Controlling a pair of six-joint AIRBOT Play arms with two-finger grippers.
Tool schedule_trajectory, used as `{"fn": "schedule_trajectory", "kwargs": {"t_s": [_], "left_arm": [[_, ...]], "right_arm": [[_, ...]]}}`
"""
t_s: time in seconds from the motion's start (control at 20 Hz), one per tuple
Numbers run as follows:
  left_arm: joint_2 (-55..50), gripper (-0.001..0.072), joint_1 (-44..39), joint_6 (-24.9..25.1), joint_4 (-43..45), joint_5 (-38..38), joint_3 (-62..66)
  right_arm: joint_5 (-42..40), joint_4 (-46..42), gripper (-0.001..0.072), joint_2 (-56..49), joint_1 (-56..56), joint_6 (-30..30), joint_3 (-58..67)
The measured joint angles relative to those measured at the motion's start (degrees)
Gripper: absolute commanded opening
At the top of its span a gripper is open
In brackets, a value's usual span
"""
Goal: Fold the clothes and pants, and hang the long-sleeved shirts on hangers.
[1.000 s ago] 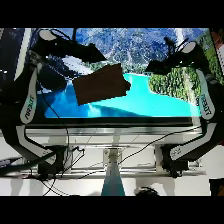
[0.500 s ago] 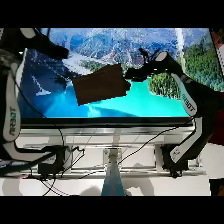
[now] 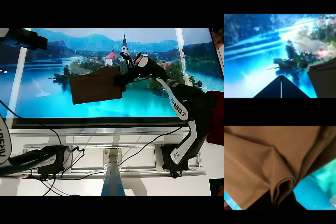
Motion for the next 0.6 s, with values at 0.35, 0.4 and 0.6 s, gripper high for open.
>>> {"fn": "schedule_trajectory", "kwargs": {"t_s": [0.35, 0.4, 0.6], "left_arm": [[2.7, 0.0013, -0.1, -1.1, 4.5, -4.4, 0.0], [2.8, 0.0014, -0.1, -1.1, 4.7, -4.6, 0.0], [2.9, 0.0014, -0.1, -1.3, 5.2, -5.5, 0.0]], "right_arm": [[1.3, -15.8, 0.0015, 10.8, -4.0, 8.5, 2.9], [2.1, -19.5, 0.0015, 13.9, -5.8, 11.1, 3.0], [9.5, -32.9, 0.0015, 26.2, -16.6, 19.4, 3.3]]}}
